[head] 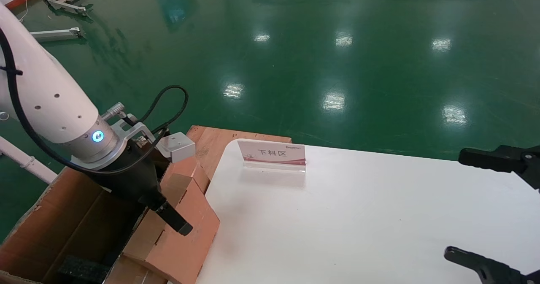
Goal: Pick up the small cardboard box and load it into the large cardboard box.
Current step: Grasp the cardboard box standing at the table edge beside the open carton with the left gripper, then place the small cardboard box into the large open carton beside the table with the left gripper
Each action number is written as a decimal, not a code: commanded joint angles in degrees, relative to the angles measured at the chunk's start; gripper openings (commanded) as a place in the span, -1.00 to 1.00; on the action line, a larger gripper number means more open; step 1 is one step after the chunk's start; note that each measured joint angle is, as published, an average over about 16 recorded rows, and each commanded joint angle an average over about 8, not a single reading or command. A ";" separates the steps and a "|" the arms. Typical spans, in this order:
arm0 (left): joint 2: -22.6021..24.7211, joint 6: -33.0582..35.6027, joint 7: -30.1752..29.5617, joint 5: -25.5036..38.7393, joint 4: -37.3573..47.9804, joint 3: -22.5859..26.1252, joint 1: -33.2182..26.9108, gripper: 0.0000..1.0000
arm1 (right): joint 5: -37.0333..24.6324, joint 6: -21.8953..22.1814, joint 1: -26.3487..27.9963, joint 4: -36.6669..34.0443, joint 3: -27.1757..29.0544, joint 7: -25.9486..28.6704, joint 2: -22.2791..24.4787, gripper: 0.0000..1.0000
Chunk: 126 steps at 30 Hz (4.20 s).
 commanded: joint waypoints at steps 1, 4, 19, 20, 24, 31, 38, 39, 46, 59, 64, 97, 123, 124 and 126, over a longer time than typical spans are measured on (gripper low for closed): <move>0.00 0.01 0.00 0.09 0.01 -0.12 0.02 -1.00 | 0.01 0.00 0.00 0.00 0.00 0.00 0.00 -1.00; 0.01 0.02 0.00 0.28 0.02 -0.28 0.10 -1.00 | 0.03 0.00 0.00 0.00 0.00 0.00 0.00 -1.00; 0.06 0.06 0.00 0.75 0.04 -0.67 0.29 -1.00 | 0.03 0.00 0.00 0.00 -0.01 0.00 0.00 -1.00; 0.06 0.06 0.00 0.76 0.04 -0.68 0.29 -1.00 | 0.03 0.00 0.00 0.00 -0.01 0.00 0.00 -1.00; 0.07 0.05 0.00 0.81 0.04 -0.73 0.30 -1.00 | 0.03 0.00 0.00 0.00 -0.01 0.00 0.00 -1.00; 0.09 0.05 0.00 0.87 0.04 -0.76 0.33 -1.00 | 0.03 0.00 0.00 0.00 -0.01 0.00 0.00 -1.00; 0.11 0.03 0.02 0.87 0.10 -0.77 0.35 -1.00 | 0.03 -0.01 0.00 0.00 -0.01 0.00 0.00 -1.00; 0.15 -0.04 0.08 0.81 0.22 -0.79 0.36 -1.00 | 0.03 -0.01 0.00 0.00 -0.01 0.00 0.00 -1.00; 0.32 -0.96 1.63 -1.20 1.51 -1.70 -0.38 -1.00 | 0.04 -0.01 0.01 -0.02 -0.02 -0.01 0.00 -0.41; -2.06 0.28 4.45 -4.87 3.55 -6.11 -10.94 -1.00 | 0.07 -0.01 0.04 -0.05 -0.08 -0.04 0.01 1.00; -2.42 1.48 5.84 -3.83 5.54 -6.49 -17.25 -1.00 | 0.08 -0.01 0.05 -0.05 -0.09 -0.05 0.02 1.00; 2.78 6.17 13.75 -10.70 17.03 39.06 -48.42 -1.00 | 0.16 0.05 0.07 -0.05 -0.22 -0.11 0.07 1.00; -3.07 0.25 23.54 -21.31 31.31 54.37 -40.66 -1.00 | 0.23 0.09 0.09 -0.06 -0.31 -0.16 0.10 1.00; -3.33 0.05 23.70 -21.55 31.52 54.36 -40.31 -1.00 | 0.23 0.09 0.10 -0.06 -0.31 -0.16 0.11 1.00; -3.74 -0.41 23.95 -21.97 31.88 54.32 -39.56 -1.00 | 0.23 0.09 0.10 -0.06 -0.32 -0.16 0.11 1.00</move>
